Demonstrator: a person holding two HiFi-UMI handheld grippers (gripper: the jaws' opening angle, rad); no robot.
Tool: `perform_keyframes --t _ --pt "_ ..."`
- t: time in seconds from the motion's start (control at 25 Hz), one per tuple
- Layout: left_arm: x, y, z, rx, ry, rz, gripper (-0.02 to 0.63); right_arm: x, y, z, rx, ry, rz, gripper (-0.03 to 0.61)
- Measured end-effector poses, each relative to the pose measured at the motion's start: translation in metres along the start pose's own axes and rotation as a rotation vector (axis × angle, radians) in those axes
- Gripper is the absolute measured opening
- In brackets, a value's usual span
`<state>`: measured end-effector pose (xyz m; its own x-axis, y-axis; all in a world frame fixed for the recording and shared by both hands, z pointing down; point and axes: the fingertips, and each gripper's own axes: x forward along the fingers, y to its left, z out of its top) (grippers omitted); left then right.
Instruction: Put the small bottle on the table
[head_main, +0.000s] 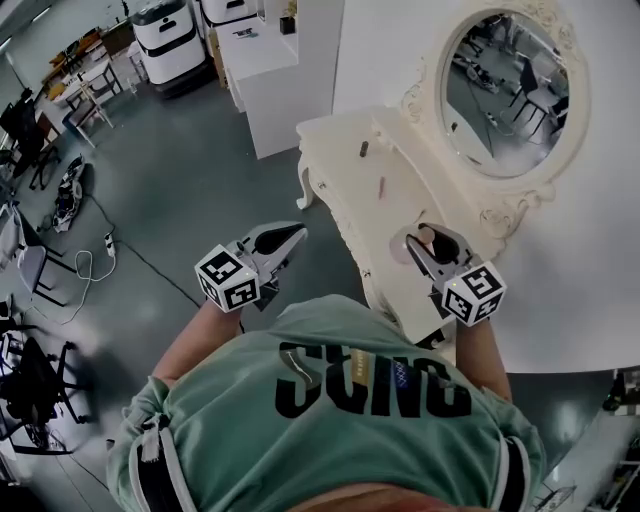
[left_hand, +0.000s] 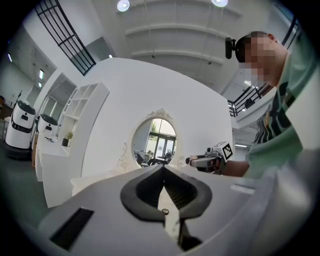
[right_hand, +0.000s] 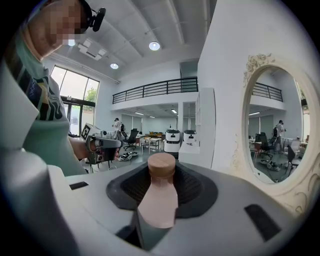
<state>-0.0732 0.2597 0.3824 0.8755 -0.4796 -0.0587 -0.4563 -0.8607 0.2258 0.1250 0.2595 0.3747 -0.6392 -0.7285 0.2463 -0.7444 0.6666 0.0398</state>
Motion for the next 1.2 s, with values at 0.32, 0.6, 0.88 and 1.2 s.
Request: perform_keyframes --t 0.32,0.6,0.88,1.2 --pt "0.012 -0.016 0.001 0.007 -0.011 0.015 0.005 -0.019 -0.010 0.003 0.002 -0.018 0.013 0.129" --pt "0.029 -0.039 -0.007 0.003 -0.025 0.038 0.005 -0.043 -0.022 -0.006 -0.023 -0.008 0.033 0.129" --pt "0.046 -0.060 -0.017 0.004 -0.013 0.055 0.005 -0.059 -0.037 -0.012 -0.027 -0.017 0.060 0.129" --pt "0.050 -0.039 -0.020 -0.015 0.001 0.069 0.005 -0.036 -0.047 -0.017 -0.008 -0.009 0.076 0.129"
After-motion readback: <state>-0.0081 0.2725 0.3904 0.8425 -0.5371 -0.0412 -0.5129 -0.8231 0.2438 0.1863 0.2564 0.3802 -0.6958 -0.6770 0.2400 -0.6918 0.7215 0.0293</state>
